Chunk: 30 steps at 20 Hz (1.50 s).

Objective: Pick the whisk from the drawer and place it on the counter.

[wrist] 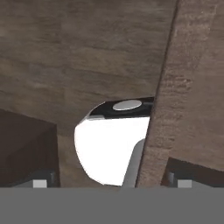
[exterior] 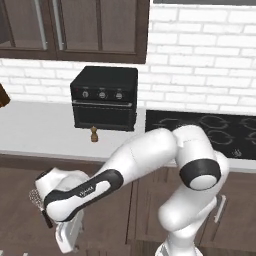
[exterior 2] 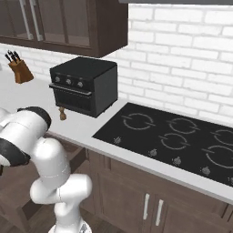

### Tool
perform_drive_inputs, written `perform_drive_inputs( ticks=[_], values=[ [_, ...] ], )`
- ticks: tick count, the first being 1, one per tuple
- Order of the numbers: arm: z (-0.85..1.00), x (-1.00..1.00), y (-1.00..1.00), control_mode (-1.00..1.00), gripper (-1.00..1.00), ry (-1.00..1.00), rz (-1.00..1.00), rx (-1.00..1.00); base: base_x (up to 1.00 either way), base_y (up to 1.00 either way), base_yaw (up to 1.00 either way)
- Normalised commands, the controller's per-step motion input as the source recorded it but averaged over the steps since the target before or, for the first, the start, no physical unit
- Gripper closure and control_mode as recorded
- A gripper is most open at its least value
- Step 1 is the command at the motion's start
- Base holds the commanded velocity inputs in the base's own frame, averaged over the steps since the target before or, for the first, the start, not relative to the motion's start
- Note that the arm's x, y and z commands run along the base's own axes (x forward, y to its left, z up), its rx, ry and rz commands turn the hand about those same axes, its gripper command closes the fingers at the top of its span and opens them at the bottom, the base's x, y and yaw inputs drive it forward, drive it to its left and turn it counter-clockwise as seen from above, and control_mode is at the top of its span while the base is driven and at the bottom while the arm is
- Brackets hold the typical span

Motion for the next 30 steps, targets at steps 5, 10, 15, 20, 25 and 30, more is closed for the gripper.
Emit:
perform_drive_inputs(
  ticks=[5,10,15,20,25,30],
  values=[
    [0.90,0.67,0.48,-1.00,-1.00,-0.09,-0.26,-0.11,0.00,0.00,0.00],
    [0.03,1.00,0.14,-1.00,-1.00,-0.13,-0.46,-0.13,0.00,0.00,0.00],
    [-0.36,0.75,0.30,-1.00,-1.00,-0.01,-0.31,-0.11,0.00,0.00,0.00],
    [-0.44,0.59,0.68,-1.00,-1.00,-0.09,-0.23,-0.06,0.00,0.00,0.00],
    [-0.33,0.38,0.73,-1.00,-1.00,-0.12,-0.20,-0.12,0.00,0.00,0.00],
    [-0.09,0.15,0.38,-1.00,-1.00,0.00,-0.02,-0.07,0.00,0.00,0.00]
  ],
)
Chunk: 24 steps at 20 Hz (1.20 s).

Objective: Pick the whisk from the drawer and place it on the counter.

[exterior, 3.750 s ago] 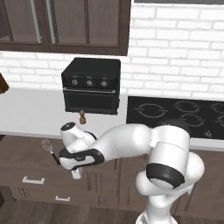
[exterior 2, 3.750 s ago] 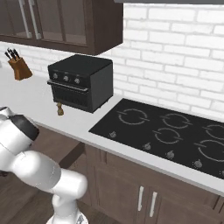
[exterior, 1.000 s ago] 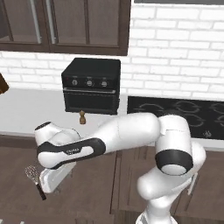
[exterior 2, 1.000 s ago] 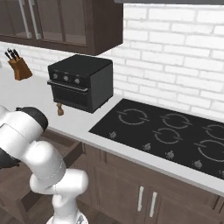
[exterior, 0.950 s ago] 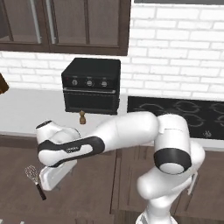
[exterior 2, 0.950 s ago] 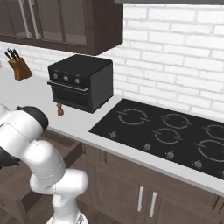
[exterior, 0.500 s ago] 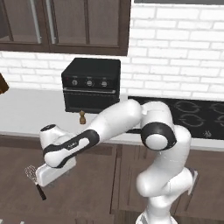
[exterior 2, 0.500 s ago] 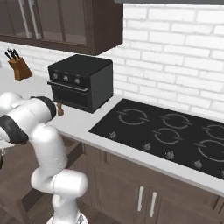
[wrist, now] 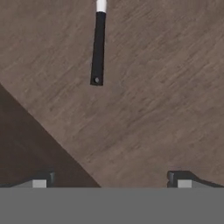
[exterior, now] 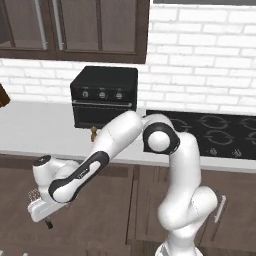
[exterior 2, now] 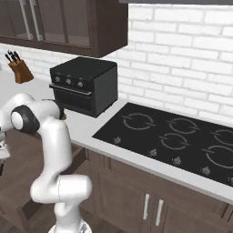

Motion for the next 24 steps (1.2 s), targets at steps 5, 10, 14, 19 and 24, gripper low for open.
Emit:
perform_drive_inputs(
  ticks=[5,10,14,19,24],
  values=[
    [-0.10,0.42,0.19,-1.00,-1.00,0.00,-0.07,-0.05,0.00,0.00,0.00],
    [-0.33,0.25,0.05,-1.00,-1.00,0.00,-0.02,-0.04,0.00,0.00,0.00],
    [-0.50,0.00,0.00,-1.00,-1.00,0.00,0.00,-0.03,0.00,0.00,0.00],
    [-0.36,0.05,0.08,-1.00,-1.00,-0.02,0.00,0.00,0.00,0.00,0.00],
    [-0.35,0.13,0.00,-1.00,-1.00,-0.06,-0.01,0.00,0.00,0.00,0.00]
  ],
)
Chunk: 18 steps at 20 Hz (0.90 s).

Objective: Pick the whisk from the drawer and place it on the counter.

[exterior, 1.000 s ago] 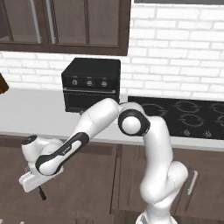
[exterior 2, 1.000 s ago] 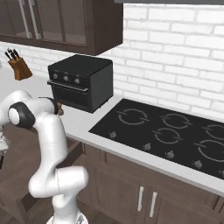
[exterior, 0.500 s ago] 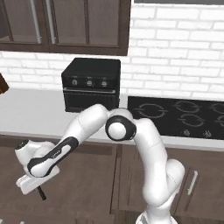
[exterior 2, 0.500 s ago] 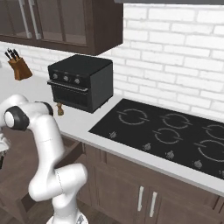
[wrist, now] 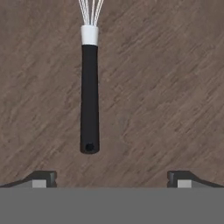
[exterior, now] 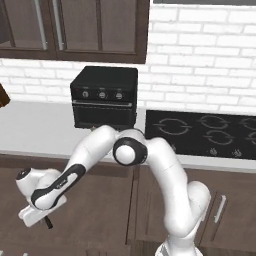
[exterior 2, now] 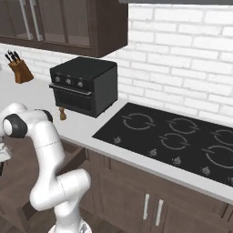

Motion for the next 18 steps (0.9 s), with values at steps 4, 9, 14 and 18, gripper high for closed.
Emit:
perform_drive_inputs(
  ticks=[4,9,14,18],
  values=[
    [-0.39,0.14,0.05,-1.00,-1.00,-0.09,-0.01,0.00,0.00,0.00,0.00],
    [-0.30,0.25,0.23,-1.00,-1.00,-0.06,-0.01,0.00,0.00,0.00,0.00],
    [-0.30,0.28,0.23,-1.00,1.00,-0.01,-0.02,0.00,0.00,0.00,0.00],
    [-0.45,0.18,0.02,-1.00,1.00,0.00,0.00,0.00,0.00,0.00,0.00]
  ],
)
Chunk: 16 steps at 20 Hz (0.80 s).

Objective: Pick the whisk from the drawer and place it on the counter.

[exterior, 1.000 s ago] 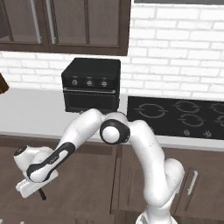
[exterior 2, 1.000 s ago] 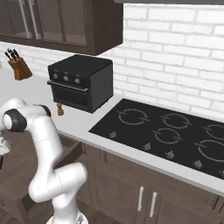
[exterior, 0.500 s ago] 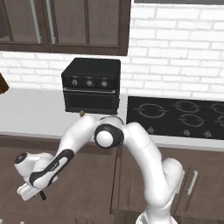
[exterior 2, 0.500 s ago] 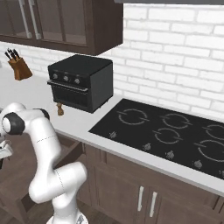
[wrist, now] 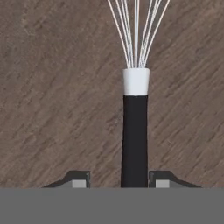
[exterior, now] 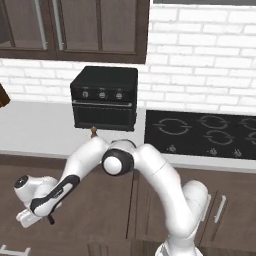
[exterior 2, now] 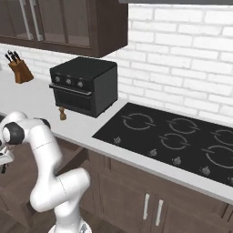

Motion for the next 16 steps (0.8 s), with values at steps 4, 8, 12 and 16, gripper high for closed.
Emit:
perform_drive_inputs(
  ticks=[4,8,12,16],
  values=[
    [-0.50,0.01,-0.07,-1.00,1.00,-0.02,0.00,0.00,0.00,0.00,0.00],
    [-0.31,0.00,-0.16,-1.00,1.00,-0.05,0.01,0.00,0.00,0.00,0.00],
    [0.06,-0.05,-0.06,-1.00,1.00,-0.08,0.01,0.02,0.00,0.00,0.00],
    [0.78,-0.17,-0.23,-1.00,1.00,-0.24,0.00,0.08,0.00,0.00,0.00]
  ],
)
